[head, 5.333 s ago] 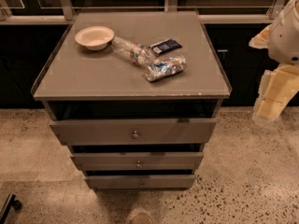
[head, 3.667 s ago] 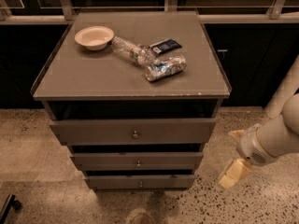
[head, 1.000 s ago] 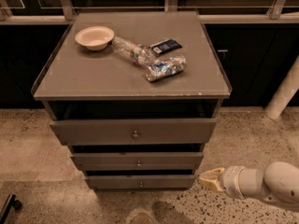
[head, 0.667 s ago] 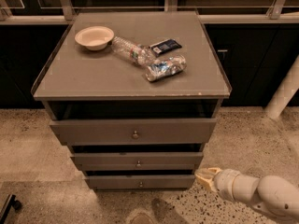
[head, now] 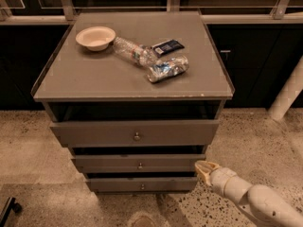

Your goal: Open middle drawer

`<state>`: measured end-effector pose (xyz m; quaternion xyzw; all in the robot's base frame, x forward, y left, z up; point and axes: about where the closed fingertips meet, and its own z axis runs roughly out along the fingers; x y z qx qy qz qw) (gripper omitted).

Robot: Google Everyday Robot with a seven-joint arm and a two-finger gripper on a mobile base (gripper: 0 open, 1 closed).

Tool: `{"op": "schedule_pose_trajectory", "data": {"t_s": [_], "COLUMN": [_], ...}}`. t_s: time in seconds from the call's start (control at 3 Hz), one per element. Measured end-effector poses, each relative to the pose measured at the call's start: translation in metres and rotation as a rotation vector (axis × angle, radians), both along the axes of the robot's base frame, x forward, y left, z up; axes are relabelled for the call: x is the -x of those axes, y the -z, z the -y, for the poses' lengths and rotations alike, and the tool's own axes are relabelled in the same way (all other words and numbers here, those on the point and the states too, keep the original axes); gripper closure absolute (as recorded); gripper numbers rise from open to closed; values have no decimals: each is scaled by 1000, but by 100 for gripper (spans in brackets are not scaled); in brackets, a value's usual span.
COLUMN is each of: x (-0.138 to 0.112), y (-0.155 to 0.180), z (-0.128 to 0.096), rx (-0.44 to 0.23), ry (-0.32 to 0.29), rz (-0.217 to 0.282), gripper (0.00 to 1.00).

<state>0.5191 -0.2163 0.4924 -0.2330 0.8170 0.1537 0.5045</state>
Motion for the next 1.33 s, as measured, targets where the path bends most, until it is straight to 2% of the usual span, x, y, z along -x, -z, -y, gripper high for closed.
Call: {"op": "schedule_pose_trajectory", "data": {"t_s": [0.33,0.67,1.0,1.33], "x": [-1,-15,-46,-72], "y": [6,12,16,24], "z": [0,-8,-28,-46], "rx": [-10,-3,-3,-12], "ry": [9,-4,-34,-39], "rz": [-4,13,59,84], "gripper": [100,100,100,100]}}
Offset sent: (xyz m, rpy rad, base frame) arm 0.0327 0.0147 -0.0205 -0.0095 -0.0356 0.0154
